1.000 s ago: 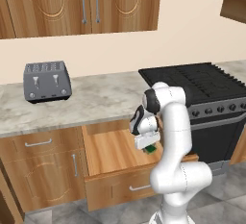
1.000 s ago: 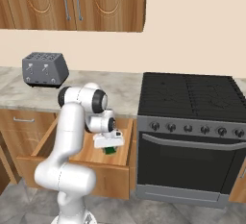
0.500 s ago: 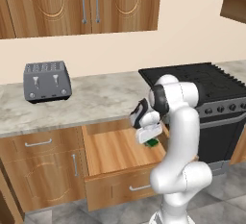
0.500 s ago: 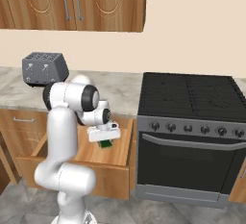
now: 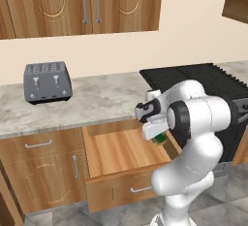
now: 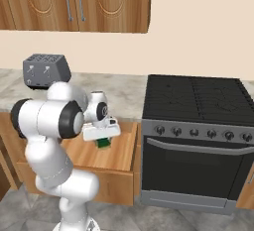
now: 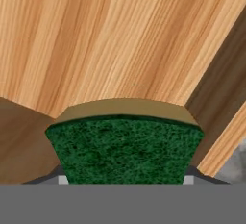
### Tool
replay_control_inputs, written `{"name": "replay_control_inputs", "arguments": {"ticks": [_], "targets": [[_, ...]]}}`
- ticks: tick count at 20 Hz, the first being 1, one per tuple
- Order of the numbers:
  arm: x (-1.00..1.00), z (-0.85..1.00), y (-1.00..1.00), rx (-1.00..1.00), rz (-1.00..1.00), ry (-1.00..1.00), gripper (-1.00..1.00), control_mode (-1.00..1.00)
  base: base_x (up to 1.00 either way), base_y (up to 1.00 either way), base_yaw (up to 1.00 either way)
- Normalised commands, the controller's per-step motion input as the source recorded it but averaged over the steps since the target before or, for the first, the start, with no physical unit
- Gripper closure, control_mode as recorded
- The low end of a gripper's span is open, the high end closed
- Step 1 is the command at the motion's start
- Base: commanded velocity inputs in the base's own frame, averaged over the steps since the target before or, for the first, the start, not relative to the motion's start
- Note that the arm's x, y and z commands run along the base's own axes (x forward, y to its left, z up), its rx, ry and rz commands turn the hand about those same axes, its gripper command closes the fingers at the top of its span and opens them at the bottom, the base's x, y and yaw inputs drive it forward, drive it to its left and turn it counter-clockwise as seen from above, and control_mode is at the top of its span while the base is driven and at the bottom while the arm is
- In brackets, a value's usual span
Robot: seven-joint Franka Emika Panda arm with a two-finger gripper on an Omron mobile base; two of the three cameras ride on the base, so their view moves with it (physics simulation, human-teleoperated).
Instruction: Restock the sink supplies by placing the sponge and soap dispenser on the counter and next to the sink. Make sure the soap dispenser is upright.
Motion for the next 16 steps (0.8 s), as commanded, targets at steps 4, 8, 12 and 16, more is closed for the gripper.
{"name": "replay_control_inputs", "arguments": {"ticks": [4, 8, 12, 16], "targets": [[-0.64, 0.94, 0.01, 0.0, 0.0, 0.0, 1.0, -1.0, 0.0, 0.0, 0.0], [-0.42, 0.61, 0.16, 0.0, 0.0, 0.0, 1.0, -1.0, 0.0, 0.0, 0.0], [-0.15, 0.15, 0.22, 0.0, 0.0, 0.0, 1.0, 1.0, -0.05, 0.13, 0.04], [0.0, 0.0, 0.0, 0.0, 0.0, 0.0, 1.0, 1.0, -0.31, 0.7, 0.51]]}}
